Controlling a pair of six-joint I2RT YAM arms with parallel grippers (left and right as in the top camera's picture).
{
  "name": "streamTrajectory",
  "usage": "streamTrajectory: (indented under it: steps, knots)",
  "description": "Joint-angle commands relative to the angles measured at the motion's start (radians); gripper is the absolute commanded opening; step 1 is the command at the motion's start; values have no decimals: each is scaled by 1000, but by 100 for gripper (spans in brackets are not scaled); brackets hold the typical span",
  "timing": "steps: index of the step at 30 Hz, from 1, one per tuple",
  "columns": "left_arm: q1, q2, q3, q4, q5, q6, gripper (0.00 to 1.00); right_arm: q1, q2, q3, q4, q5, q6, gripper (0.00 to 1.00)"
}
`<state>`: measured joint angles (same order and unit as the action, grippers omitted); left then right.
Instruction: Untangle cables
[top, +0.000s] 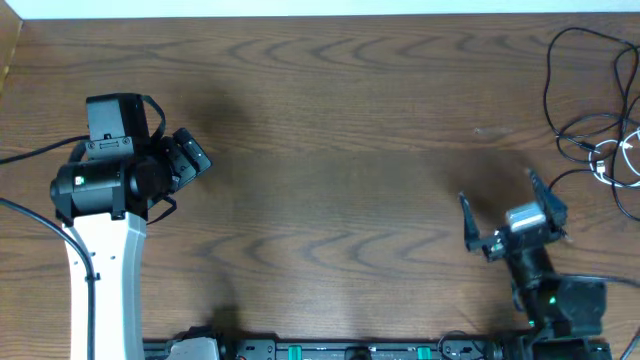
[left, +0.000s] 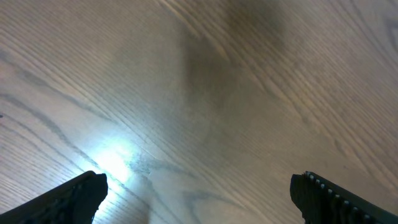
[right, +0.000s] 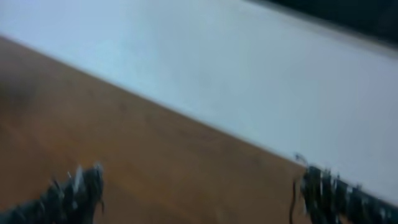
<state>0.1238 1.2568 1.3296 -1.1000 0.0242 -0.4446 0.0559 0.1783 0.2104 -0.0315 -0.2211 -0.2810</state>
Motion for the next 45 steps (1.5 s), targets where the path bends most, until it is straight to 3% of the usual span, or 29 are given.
streamTrajectory:
  steps: [1,6,29,35,39,45]
  knots:
    - [6,-3,-2,-3,-2,3,99,4,-129,-152,44,13,28,99]
    - [6,-3,-2,-3,-2,3,99,5,-174,-205,-31,29,40,99]
    - [6,-8,-2,-4,-29,14,99,5,-173,-205,-29,28,52,99]
    - [6,-160,-37,-15,-66,15,99,5,-173,-205,-29,28,52,99]
    - [6,-393,-215,214,-87,58,99,5,-173,-205,-29,28,52,99]
    - [3,-790,-644,718,29,294,99,5,-173,-205,-29,28,52,99]
